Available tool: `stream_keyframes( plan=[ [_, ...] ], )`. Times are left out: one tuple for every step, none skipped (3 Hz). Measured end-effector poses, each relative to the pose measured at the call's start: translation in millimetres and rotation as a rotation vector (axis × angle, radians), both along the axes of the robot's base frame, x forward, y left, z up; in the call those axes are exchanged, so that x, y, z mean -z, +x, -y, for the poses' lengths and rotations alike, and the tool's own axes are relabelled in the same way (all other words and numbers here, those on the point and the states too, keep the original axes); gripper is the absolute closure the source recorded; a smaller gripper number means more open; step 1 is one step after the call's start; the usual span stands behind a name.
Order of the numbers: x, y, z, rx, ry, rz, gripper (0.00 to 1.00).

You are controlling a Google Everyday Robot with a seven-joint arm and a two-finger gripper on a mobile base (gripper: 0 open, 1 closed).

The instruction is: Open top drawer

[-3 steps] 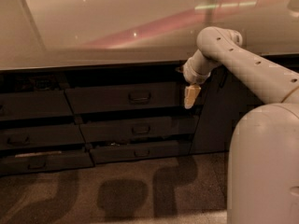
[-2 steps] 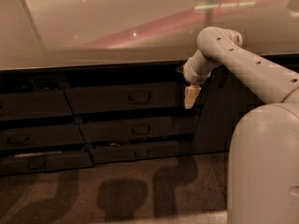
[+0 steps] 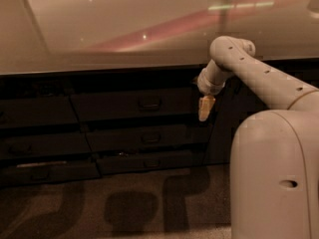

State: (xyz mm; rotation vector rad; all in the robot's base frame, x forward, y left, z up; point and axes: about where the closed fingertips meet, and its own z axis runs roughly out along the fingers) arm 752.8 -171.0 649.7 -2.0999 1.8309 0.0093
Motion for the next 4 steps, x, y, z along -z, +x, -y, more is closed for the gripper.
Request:
stream_keyframes(
  plan=[
    [0,0,0,0.000,0.000,0.000,0.00],
    [6,-12,-5,-0.020,-0.006,-0.003,0.00],
    [10,-26,-7,-0.032,0.004,0.063,0.00],
    [10,-26,-7,-0.032,0.004,0.063,0.00]
  ],
)
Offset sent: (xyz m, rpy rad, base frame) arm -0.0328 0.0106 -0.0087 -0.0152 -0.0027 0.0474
